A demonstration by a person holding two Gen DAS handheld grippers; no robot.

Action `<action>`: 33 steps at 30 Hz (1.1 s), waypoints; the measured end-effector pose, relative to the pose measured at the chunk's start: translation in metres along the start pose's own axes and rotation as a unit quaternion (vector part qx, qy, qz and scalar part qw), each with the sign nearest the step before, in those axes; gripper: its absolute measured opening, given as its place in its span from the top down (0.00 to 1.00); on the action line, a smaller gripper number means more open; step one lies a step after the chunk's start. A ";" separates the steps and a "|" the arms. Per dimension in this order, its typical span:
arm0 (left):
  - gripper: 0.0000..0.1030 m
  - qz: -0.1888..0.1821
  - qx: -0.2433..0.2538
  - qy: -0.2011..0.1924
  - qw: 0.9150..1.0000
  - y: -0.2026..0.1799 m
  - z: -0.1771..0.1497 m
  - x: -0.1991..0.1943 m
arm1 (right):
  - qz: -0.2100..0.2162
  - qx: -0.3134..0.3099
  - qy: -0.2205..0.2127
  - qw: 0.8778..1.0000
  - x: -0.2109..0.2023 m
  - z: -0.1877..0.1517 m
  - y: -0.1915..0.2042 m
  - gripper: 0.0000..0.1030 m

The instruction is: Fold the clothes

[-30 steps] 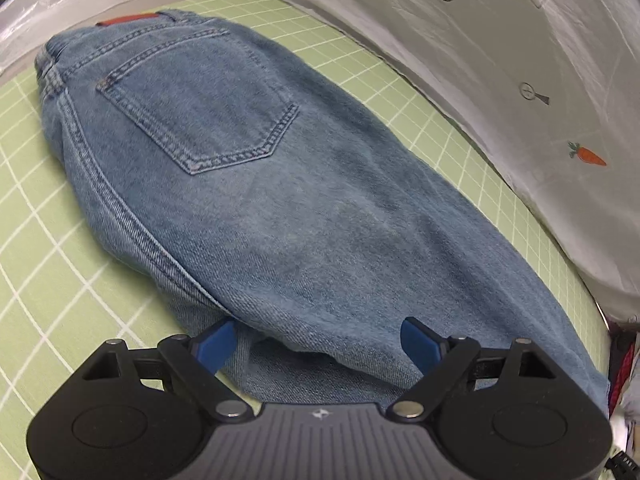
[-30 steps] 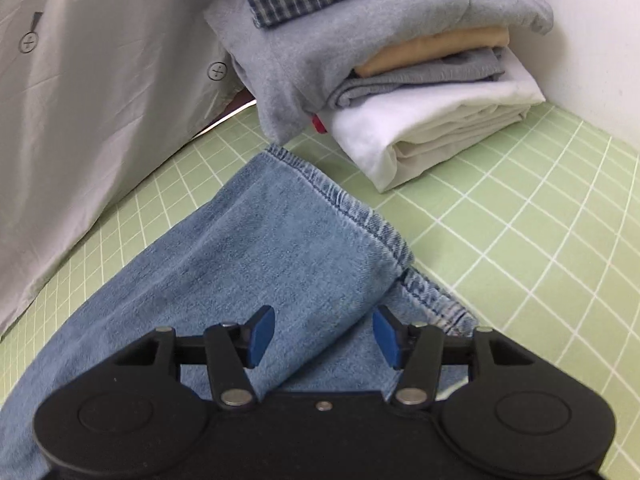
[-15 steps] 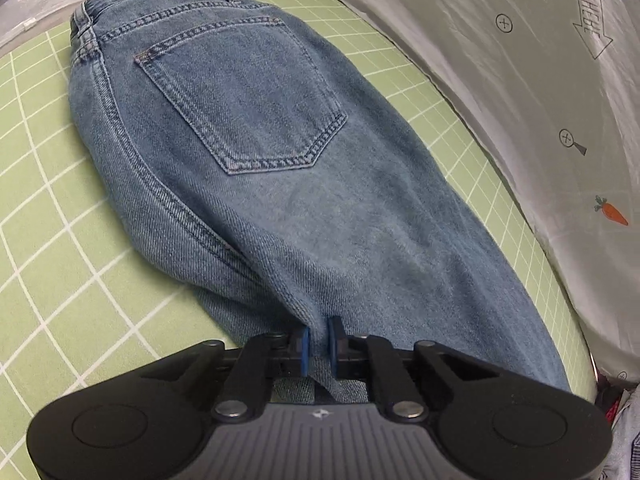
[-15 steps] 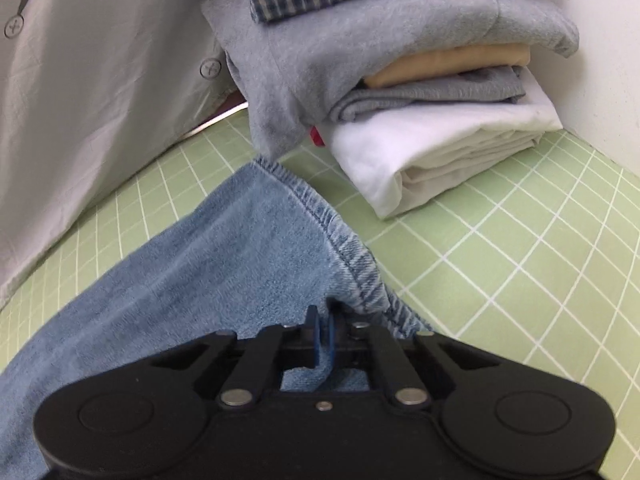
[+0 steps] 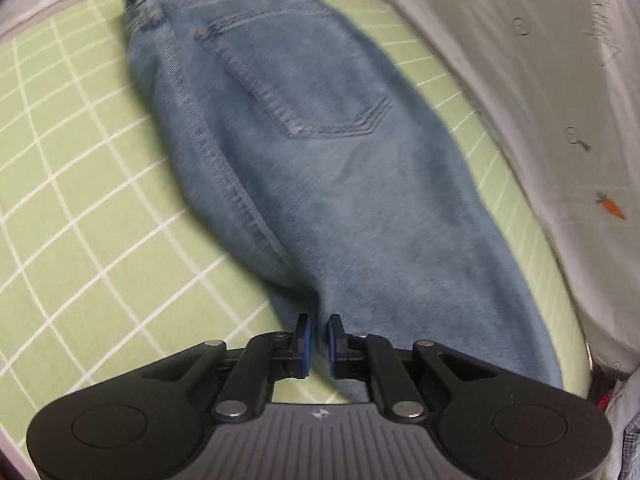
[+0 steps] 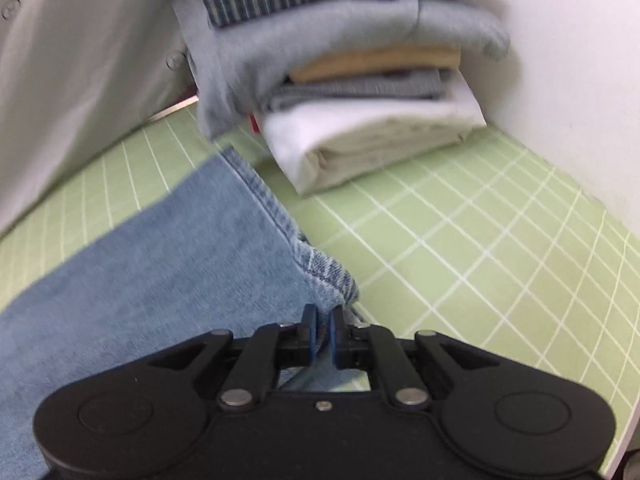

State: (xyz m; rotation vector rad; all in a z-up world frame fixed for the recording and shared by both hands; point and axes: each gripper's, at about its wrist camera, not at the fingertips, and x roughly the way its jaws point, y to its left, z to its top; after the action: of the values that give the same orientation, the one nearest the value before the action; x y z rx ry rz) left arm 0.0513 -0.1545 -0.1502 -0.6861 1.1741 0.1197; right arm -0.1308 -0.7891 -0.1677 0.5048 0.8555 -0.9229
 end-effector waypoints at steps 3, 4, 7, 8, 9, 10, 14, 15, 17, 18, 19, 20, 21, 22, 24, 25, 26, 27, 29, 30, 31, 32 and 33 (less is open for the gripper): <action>0.67 -0.003 -0.012 -0.004 1.000 0.004 0.000 -0.003 | -0.019 -0.006 -0.018 1.000 -0.008 -0.008 0.001 0.60; 0.58 0.000 -0.005 -0.011 1.000 0.002 0.001 -0.006 | -0.019 -0.007 -0.026 0.999 -0.012 -0.008 0.003 0.49; 0.38 0.007 0.009 -0.023 1.000 -0.005 0.002 -0.012 | -0.010 -0.014 -0.039 0.999 -0.020 -0.005 0.010 0.31; 0.35 0.008 0.013 -0.026 1.000 -0.008 0.003 -0.015 | -0.004 -0.022 -0.042 0.999 -0.022 -0.005 0.015 0.26; 0.28 0.008 0.014 -0.029 0.999 -0.010 0.004 -0.017 | 0.001 -0.030 -0.047 0.998 -0.026 -0.007 0.019 0.18; 0.24 0.008 0.015 -0.032 0.999 -0.011 0.004 -0.020 | 0.007 -0.039 -0.052 0.998 -0.030 -0.009 0.024 0.11; 0.15 0.005 0.029 -0.055 0.998 0.000 0.004 -0.042 | 0.067 -0.072 -0.066 0.993 -0.050 -0.023 0.044 0.00; 0.14 0.006 0.028 -0.057 0.998 0.006 0.005 -0.046 | 0.077 -0.079 -0.068 0.992 -0.056 -0.029 0.050 0.00; 0.12 0.007 0.026 -0.060 0.998 0.016 0.008 -0.054 | 0.095 -0.091 -0.074 0.989 -0.067 -0.040 0.062 0.00; 0.12 0.005 0.023 -0.062 0.998 0.022 0.011 -0.056 | 0.104 -0.099 -0.076 0.987 -0.073 -0.046 0.068 0.00; 0.12 0.001 0.020 -0.064 0.998 0.029 0.014 -0.060 | 0.110 -0.103 -0.078 0.985 -0.079 -0.053 0.075 0.00; 0.11 -0.001 0.019 -0.065 0.998 0.035 0.017 -0.062 | 0.116 -0.107 -0.080 0.984 -0.086 -0.060 0.081 0.00; 0.11 0.000 0.018 -0.064 0.998 0.040 0.021 -0.064 | 0.121 -0.105 -0.081 0.984 -0.090 -0.066 0.085 0.00; 0.11 0.002 0.019 -0.064 0.998 0.046 0.026 -0.067 | 0.128 -0.100 -0.080 0.983 -0.096 -0.073 0.090 0.00; 0.11 0.006 0.023 -0.063 0.998 0.056 0.037 -0.071 | 0.135 -0.093 -0.071 0.984 -0.106 -0.088 0.099 0.00; 0.11 0.007 0.026 -0.063 0.998 0.060 0.043 -0.071 | 0.138 -0.093 -0.067 0.984 -0.111 -0.095 0.103 0.00; 0.11 0.008 0.029 -0.063 0.998 0.064 0.049 -0.072 | 0.140 -0.093 -0.062 0.984 -0.116 -0.102 0.107 0.00; 0.11 0.009 0.032 -0.063 0.997 0.068 0.056 -0.072 | 0.143 -0.093 -0.058 0.984 -0.120 -0.110 0.112 0.00; 0.11 0.011 0.038 -0.063 0.997 0.077 0.068 -0.073 | 0.139 -0.099 -0.036 0.985 -0.124 -0.123 0.122 0.00; 0.11 0.012 0.041 -0.063 0.997 0.081 0.074 -0.073 | 0.135 -0.099 -0.029 0.986 -0.126 -0.129 0.128 0.00; 0.11 0.013 0.044 -0.063 0.997 0.085 0.081 -0.074 | 0.130 -0.099 -0.023 0.986 -0.128 -0.136 0.134 0.00; 0.10 0.014 0.047 -0.064 0.997 0.090 0.087 -0.074 | 0.125 -0.099 -0.016 0.987 -0.131 -0.143 0.139 0.00; 0.10 0.015 0.050 -0.063 0.997 0.094 0.094 -0.074 | 0.120 -0.099 -0.010 0.988 -0.133 -0.149 0.145 0.00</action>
State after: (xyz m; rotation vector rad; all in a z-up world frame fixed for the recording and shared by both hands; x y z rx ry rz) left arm 0.0564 -0.0094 -0.1060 -0.5642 1.0619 0.1276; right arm -0.1125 -0.5442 -0.1415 0.4156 0.8373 -0.6150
